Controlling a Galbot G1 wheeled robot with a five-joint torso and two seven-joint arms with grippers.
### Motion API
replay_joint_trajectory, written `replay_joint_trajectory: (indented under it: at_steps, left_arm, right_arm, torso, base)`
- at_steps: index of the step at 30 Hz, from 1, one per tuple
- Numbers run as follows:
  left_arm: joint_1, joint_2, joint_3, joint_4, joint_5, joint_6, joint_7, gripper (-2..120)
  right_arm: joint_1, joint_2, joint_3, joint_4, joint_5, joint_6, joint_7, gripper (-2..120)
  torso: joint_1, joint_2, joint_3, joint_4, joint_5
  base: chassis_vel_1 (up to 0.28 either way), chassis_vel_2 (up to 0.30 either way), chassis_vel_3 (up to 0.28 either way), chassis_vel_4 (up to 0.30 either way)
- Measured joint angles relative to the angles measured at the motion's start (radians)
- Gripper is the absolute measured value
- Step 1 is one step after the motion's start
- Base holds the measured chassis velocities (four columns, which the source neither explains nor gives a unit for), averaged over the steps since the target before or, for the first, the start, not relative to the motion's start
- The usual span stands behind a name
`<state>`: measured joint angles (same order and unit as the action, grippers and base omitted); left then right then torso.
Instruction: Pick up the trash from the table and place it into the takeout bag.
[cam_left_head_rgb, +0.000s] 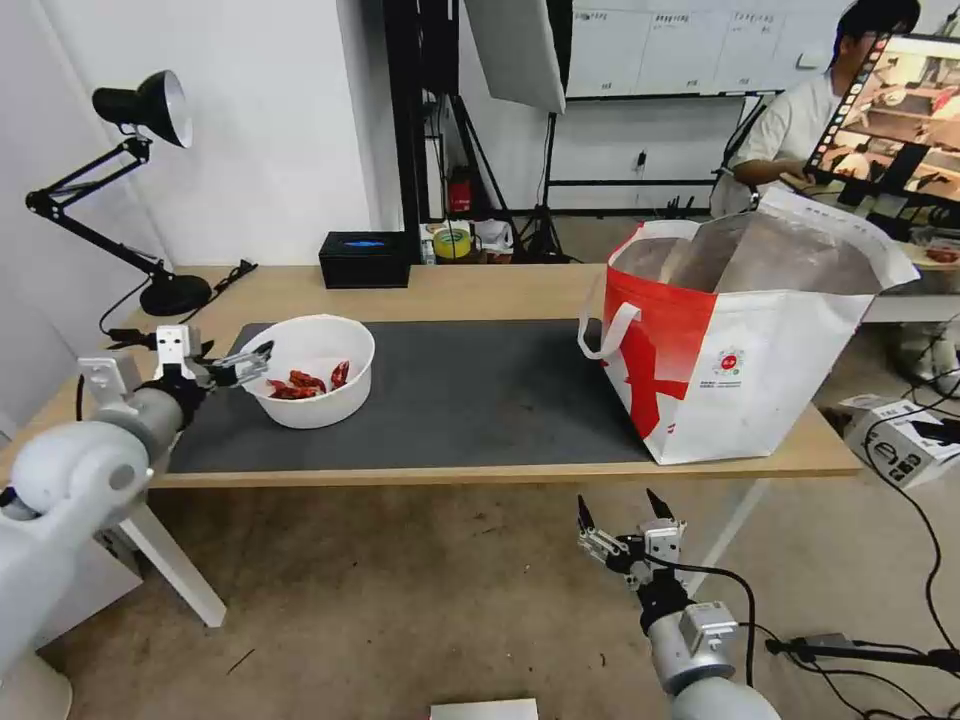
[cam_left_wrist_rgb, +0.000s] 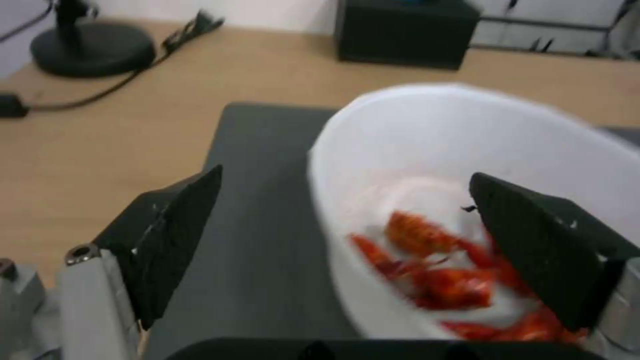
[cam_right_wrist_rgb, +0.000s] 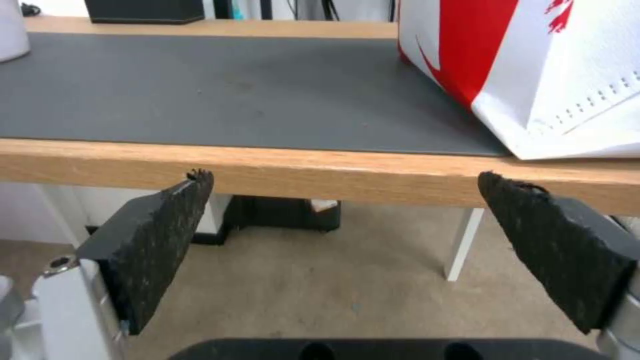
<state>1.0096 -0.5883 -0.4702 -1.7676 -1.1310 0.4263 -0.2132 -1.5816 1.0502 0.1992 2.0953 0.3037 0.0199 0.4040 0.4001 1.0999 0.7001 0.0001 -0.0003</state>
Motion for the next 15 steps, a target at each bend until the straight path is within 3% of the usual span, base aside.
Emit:
replay_joint_trajectory:
  at_steps: [4,9,15]
  left_arm:
    - [-0.038,0.011,0.009,0.040,-0.044,0.085,0.007,100]
    - [-0.059,0.013,0.014,0.053,-0.069,0.129,0.009,100]
    - [-0.151,0.018,0.069,0.095,-0.110,0.249,-0.009,100]
  right_arm:
    - [0.000,0.000,0.000,0.000,0.000,0.000,0.000,100]
    - [0.000,0.000,0.000,0.000,0.000,0.000,0.000,100]
    - [0.000,0.000,0.000,0.000,0.000,0.000,0.000,100]
  torso:
    - [0.000,0.000,0.000,0.0001,0.0002]
    - [0.000,0.000,0.000,-0.0001,0.0002]
    - [0.000,0.000,0.000,0.0000,0.0004]
  base:
    - [0.000,0.000,0.000,0.000]
    - [0.000,0.000,0.000,0.000]
    - [0.000,0.000,0.000,0.000]
